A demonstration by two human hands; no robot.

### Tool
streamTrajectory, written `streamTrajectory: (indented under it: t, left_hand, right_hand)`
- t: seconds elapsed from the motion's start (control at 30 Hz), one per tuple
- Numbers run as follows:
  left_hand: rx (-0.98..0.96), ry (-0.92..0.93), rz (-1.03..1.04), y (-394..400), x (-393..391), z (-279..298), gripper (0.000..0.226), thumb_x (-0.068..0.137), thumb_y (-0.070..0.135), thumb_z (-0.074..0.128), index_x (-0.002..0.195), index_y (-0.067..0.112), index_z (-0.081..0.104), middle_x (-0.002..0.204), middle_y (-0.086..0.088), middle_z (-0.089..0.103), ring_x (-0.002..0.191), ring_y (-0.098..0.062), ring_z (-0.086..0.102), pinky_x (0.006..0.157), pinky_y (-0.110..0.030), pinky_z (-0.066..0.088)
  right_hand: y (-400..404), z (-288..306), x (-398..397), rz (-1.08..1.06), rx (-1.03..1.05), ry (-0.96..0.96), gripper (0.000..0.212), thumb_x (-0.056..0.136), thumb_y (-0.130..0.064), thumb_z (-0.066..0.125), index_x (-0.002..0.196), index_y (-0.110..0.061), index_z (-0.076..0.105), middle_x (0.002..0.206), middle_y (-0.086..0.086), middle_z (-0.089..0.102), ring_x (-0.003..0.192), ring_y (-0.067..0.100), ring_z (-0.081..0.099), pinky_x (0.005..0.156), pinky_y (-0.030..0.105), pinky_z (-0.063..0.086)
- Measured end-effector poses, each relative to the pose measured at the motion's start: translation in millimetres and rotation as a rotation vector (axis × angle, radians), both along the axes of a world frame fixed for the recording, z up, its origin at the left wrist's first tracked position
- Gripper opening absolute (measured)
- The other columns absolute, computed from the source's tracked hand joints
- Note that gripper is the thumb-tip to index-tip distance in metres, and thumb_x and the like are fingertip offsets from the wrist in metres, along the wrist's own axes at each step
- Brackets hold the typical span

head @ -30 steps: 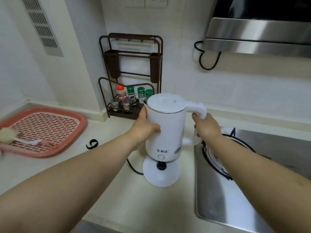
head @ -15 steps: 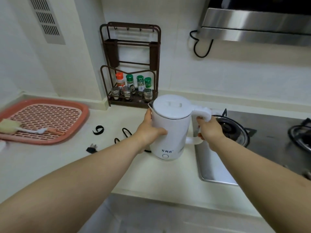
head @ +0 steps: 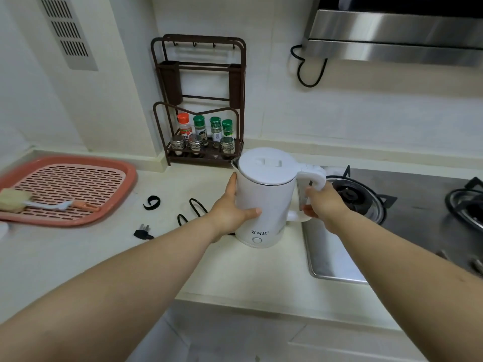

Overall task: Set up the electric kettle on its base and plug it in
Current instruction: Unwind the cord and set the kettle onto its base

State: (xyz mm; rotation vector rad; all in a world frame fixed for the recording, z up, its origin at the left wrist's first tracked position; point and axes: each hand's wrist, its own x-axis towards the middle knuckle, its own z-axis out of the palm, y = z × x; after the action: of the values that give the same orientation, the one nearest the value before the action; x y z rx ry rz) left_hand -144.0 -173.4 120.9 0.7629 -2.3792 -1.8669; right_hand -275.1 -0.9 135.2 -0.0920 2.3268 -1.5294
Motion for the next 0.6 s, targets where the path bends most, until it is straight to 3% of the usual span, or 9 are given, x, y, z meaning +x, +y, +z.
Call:
streamTrajectory:
  t: [0.07,0.1,0.17,0.23,0.27,0.33,0.4,0.47,0.6]
  left_hand:
    - [-0.027,-0.036,0.007,-1.6,-1.3,-2.1,0.104,0.081,0.029,0.072,0.149,0.042,-0.005,0.152,0.003,0.035,0.132,-0.025,0.044,0.099,-0.030,0.036]
    - [-0.035,-0.060,0.007,-2.3,-1.4,-3.8,0.103,0.081,0.033,0.072,0.150,0.041,-0.004,0.152,0.001,0.035,0.133,-0.025,0.043,0.101,-0.031,0.037]
    - [-0.042,-0.118,-0.002,-3.0,-1.6,-8.4,0.101,0.080,0.041,0.070,0.150,0.039,-0.002,0.151,-0.003,0.037,0.133,-0.026,0.043,0.107,-0.036,0.039]
    - [-0.040,-0.170,-0.008,-1.4,-1.0,-13.3,0.102,0.078,0.048,0.069,0.150,0.039,-0.003,0.148,-0.004,0.042,0.131,-0.027,0.045,0.105,-0.043,0.044]
    - [-0.041,-0.179,-0.004,-0.8,-0.7,-15.6,0.103,0.077,0.050,0.069,0.150,0.039,-0.003,0.146,-0.004,0.044,0.129,-0.027,0.047,0.104,-0.045,0.045]
    - [-0.035,-0.166,0.000,-1.0,-1.4,-19.4,0.104,0.075,0.051,0.070,0.149,0.042,-0.002,0.142,-0.005,0.049,0.127,-0.027,0.050,0.104,-0.045,0.046]
    - [-0.021,-0.137,0.000,-2.0,-4.5,-21.8,0.103,0.075,0.050,0.072,0.149,0.044,0.000,0.138,-0.007,0.053,0.124,-0.028,0.053,0.104,-0.045,0.046]
    - [-0.024,-0.123,0.007,-4.2,-10.5,-23.7,0.102,0.075,0.049,0.072,0.149,0.044,0.002,0.138,-0.007,0.054,0.123,-0.028,0.054,0.105,-0.044,0.045]
    - [-0.003,-0.112,0.010,-9.4,-27.9,-25.1,0.103,0.076,0.047,0.072,0.150,0.041,0.000,0.141,-0.006,0.052,0.126,-0.027,0.053,0.108,-0.043,0.042]
  right_hand:
    - [2.8,-1.1,3.0,-0.019,0.113,-0.035,0.032,0.092,-0.021,0.048,0.123,-0.011,0.048,0.111,0.013,0.056,0.078,0.026,0.058,0.082,0.041,0.054]
    - [4.4,-1.9,6.6,-0.003,0.216,-0.067,0.022,0.091,-0.019,0.051,0.110,-0.008,0.053,0.112,0.016,0.057,0.082,0.027,0.056,0.082,0.039,0.053]
    - [5.6,-6.8,16.6,0.097,0.399,-0.172,0.008,0.088,-0.012,0.053,0.086,-0.005,0.056,0.098,0.020,0.059,0.074,0.027,0.055,0.071,0.034,0.051]
    - [3.3,-16.4,24.3,0.169,0.378,-0.205,0.021,0.085,-0.011,0.059,0.100,0.003,0.058,0.087,0.018,0.063,0.062,0.025,0.058,0.060,0.030,0.051]
    - [0.2,-20.4,25.5,0.195,0.317,-0.176,0.034,0.082,-0.011,0.064,0.112,0.002,0.055,0.090,0.017,0.063,0.065,0.024,0.059,0.060,0.030,0.051]
    - [-6.8,-23.9,26.1,0.267,0.199,-0.095,0.063,0.076,-0.012,0.072,0.132,-0.015,0.042,0.103,0.011,0.059,0.085,0.025,0.061,0.070,0.034,0.054]
    - [-12.6,-25.8,23.5,0.332,0.160,-0.048,0.083,0.070,-0.012,0.077,0.139,-0.026,0.032,0.105,0.002,0.056,0.104,0.026,0.058,0.089,0.040,0.052]
    - [-16.3,-30.2,16.3,0.345,0.155,-0.017,0.091,0.067,-0.011,0.080,0.140,-0.027,0.029,0.094,-0.010,0.052,0.106,0.025,0.055,0.097,0.042,0.049]
    - [-19.5,-35.6,-1.8,0.333,0.125,0.031,0.091,0.064,-0.010,0.082,0.138,-0.027,0.032,0.088,-0.017,0.048,0.098,0.022,0.055,0.093,0.041,0.051]
